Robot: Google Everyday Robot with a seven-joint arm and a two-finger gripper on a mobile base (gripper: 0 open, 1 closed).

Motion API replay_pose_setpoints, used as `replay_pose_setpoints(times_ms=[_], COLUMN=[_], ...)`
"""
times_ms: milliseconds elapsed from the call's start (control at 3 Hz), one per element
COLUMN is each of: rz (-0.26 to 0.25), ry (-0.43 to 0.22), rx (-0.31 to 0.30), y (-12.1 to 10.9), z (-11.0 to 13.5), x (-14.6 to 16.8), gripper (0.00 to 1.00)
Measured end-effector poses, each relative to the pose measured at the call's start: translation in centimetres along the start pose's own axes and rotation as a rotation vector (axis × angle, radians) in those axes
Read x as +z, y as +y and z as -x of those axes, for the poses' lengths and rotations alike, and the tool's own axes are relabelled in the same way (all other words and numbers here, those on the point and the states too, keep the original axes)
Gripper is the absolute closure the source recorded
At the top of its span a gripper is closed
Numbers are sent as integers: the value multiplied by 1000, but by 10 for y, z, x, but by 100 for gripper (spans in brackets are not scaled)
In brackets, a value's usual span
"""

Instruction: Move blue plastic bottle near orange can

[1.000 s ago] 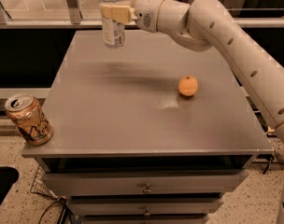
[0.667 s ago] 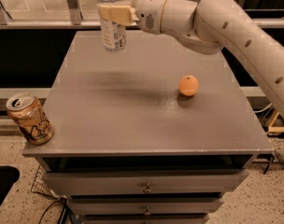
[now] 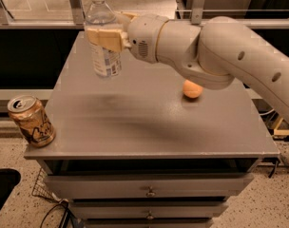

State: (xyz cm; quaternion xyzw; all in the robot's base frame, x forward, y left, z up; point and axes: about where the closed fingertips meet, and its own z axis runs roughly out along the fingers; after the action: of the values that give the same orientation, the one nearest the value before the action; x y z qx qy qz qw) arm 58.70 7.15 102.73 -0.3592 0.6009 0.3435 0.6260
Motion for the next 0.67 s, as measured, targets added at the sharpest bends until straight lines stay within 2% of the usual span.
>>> replay_pose_setpoints(times_ms=[333,667], rz=[-26,-44], ry=[14,27], rx=[28,38], y=[42,73], z=[-11,-27], x=[-9,-18], gripper=[100,100])
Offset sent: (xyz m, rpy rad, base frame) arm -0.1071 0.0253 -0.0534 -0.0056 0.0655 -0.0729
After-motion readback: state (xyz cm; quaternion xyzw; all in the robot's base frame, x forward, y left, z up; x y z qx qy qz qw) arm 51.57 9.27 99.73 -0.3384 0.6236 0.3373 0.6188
